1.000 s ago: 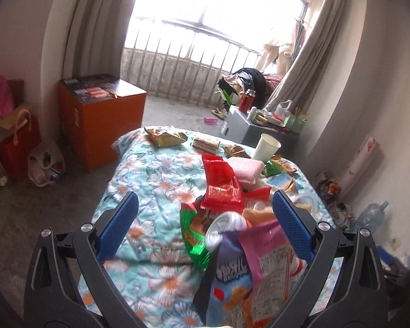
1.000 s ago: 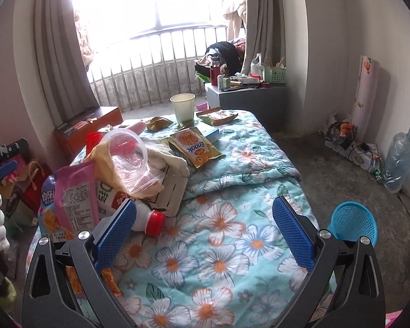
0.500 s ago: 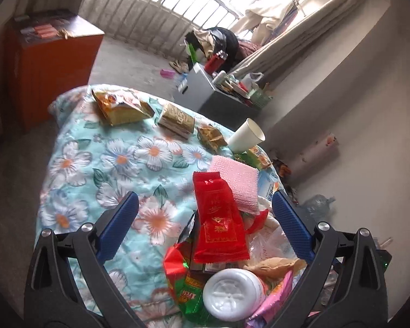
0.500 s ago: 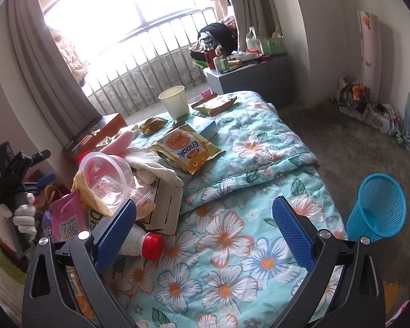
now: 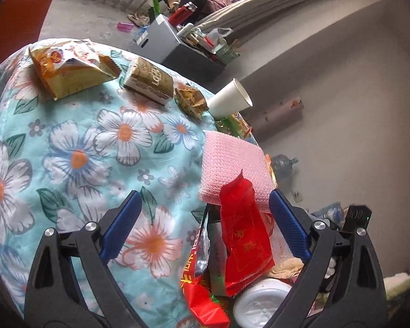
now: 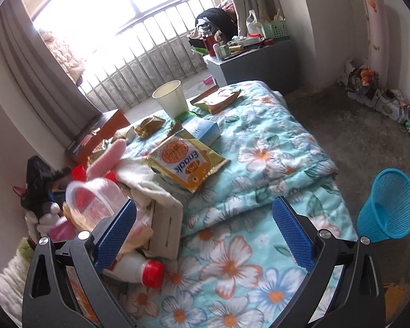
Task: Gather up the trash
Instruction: 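Move the left tool over the red wrapper and close on it, then carry the red wrapper with the left tool over the blue wastebasket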
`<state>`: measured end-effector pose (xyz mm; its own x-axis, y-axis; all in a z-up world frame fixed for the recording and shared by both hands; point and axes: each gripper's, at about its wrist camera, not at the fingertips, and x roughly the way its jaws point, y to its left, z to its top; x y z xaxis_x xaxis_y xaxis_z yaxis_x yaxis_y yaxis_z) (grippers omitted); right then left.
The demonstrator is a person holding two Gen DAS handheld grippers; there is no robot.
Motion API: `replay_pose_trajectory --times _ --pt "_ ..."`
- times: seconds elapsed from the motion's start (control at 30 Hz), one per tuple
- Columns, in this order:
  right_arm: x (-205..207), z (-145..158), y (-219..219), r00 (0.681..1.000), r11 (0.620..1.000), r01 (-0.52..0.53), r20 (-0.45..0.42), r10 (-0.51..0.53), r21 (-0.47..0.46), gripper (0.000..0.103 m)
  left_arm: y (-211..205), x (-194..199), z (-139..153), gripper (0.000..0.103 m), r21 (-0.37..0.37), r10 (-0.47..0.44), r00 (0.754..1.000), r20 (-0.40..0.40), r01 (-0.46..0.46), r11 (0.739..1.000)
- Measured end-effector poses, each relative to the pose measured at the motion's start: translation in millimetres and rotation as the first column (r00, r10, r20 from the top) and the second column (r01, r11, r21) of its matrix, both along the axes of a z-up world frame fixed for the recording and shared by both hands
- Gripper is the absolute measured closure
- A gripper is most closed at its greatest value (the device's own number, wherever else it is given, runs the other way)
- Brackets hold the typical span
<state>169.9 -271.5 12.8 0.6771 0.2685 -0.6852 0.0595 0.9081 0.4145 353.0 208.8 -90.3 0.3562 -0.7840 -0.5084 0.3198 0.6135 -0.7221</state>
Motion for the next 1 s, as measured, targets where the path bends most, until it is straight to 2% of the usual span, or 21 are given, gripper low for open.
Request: replay_pose_trajectory --times 0.03,0.1,0.17,0.33,0.43,0.6,0.73,0.83,0.93,1.0 --pt "6.4 -1.4 -1.2 1.0 1.0 -0.007 -0.006 0.007 0.026 0.006 -1.8 -1.8 -0.2 0.018 0.012 -0.014 1.0 0.002 0.014 1.0" --pt "20.5 -6.4 -5.5 0.999 0.995 -0.017 -0.029 0.02 0.1 0.006 -9.2 -0.8 -3.5 0.03 0.045 -0.038 0.999 -0.006 0.038 0.998" --pt "35.3 -14.6 -11.4 0.998 0.982 -0.019 -0.062 0.031 0.187 0.007 -11.8 -0.7 -7.3 0.038 0.065 -0.051 0.999 -0.012 0.052 0.997" --pt "70.8 -45.7 -26.4 0.984 0.917 0.014 -0.17 0.059 0.399 0.014 -8.8 -3.2 -11.5 0.059 0.059 -0.066 0.998 -0.015 0.067 0.996" --pt "84.3 -63.9 -32.6 0.972 0.859 0.067 -0.227 0.058 0.507 0.018 -3.3 -5.6 -9.1 0.071 0.051 -0.059 0.998 -0.007 0.06 0.997" --pt "99.6 -86.8 -28.4 0.951 0.845 0.129 -0.306 0.042 0.519 0.026 6.5 -11.2 -2.4 0.084 0.034 -0.039 0.999 0.01 0.039 0.999" --pt "112.3 -104.6 -21.7 0.936 0.84 0.158 -0.349 0.04 0.519 0.034 14.0 -18.8 4.8 0.088 0.031 -0.027 0.999 0.026 0.026 0.999" --pt "119.3 -118.4 -17.3 0.928 0.839 0.181 -0.372 0.028 0.513 0.045 18.4 -26.7 13.2 0.09 0.025 -0.018 0.999 0.048 0.016 1.0" --pt "120.3 -126.7 -17.3 0.924 0.832 0.202 -0.381 0.012 0.517 0.064 22.3 -35.1 23.2 0.093 0.014 -0.015 0.997 0.075 0.014 1.0" --pt "120.0 -125.4 -20.1 0.925 0.826 0.206 -0.38 0.011 0.525 0.085 22.0 -40.3 28.6 0.093 0.014 -0.009 0.996 0.088 0.008 1.0"
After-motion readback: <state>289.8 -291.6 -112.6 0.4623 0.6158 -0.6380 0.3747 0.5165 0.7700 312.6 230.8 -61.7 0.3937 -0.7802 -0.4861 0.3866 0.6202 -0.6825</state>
